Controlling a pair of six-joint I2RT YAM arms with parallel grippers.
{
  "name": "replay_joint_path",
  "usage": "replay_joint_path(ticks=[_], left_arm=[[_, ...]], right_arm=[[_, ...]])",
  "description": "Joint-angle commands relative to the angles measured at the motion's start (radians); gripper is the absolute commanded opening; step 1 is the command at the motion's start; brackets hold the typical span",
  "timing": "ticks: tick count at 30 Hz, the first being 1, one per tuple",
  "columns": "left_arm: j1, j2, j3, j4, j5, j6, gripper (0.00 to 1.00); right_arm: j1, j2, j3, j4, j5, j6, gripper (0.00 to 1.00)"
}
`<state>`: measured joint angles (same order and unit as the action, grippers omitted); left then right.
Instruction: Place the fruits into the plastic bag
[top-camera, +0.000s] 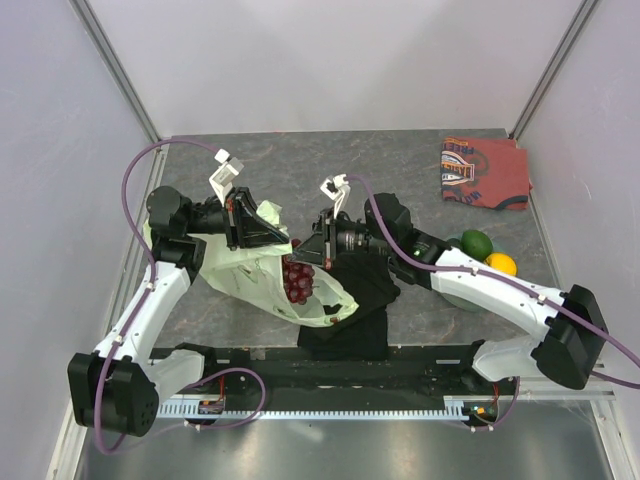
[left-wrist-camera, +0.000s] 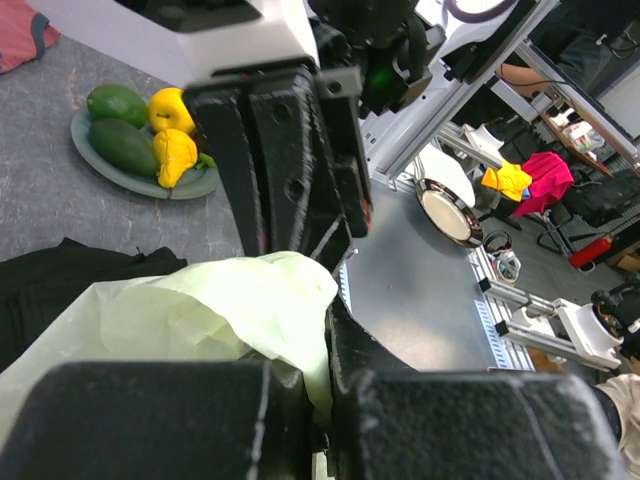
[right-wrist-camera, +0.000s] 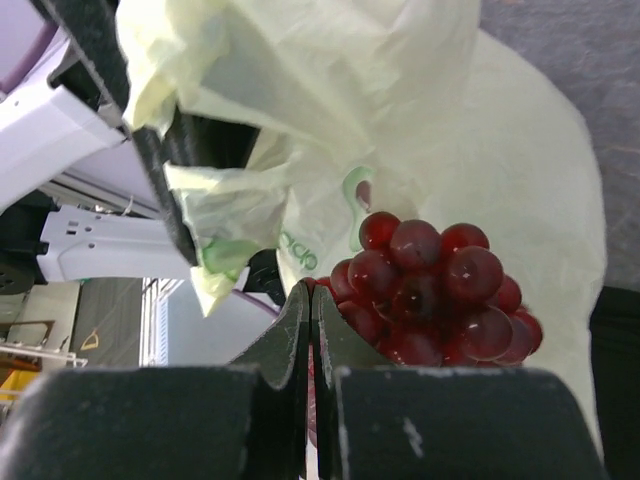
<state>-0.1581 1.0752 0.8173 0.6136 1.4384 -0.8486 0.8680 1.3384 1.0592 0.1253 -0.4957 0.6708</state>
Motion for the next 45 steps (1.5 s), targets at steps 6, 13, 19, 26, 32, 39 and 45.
replay_joint_path(ticks=[6, 13, 19, 26, 32, 39, 45], left_arm=[[0.008, -0.017, 0.026, -0.032, -0.004, 0.045, 0.01], [0.008, -0.018, 0.028, -0.022, -0.006, 0.036, 0.02], [0.009, -0.02, 0.025, -0.017, -0.012, 0.031, 0.01], [0.009, -0.017, 0.026, -0.015, -0.012, 0.029, 0.01], [0.009, -0.02, 0.023, -0.015, -0.012, 0.029, 0.02], [0.009, -0.024, 0.02, -0.014, -0.009, 0.031, 0.02], [0.009, -0.031, 0.019, -0.011, -0.001, 0.032, 0.02]], right_arm=[[0.037, -0.045, 0.036, -0.083, 0.208, -0.075, 0.0], [0.035, -0.182, 0.047, -0.24, 0.483, -0.192, 0.0], [0.035, -0.284, 0.025, -0.257, 0.48, -0.211, 0.0], [0.034, -0.32, 0.006, -0.25, 0.292, -0.209, 0.0], [0.035, -0.291, -0.066, -0.179, 0.134, -0.139, 0.0], [0.035, -0.248, -0.134, -0.133, 0.137, -0.089, 0.0], [0.037, -0.202, -0.166, -0.098, 0.168, -0.085, 0.0]])
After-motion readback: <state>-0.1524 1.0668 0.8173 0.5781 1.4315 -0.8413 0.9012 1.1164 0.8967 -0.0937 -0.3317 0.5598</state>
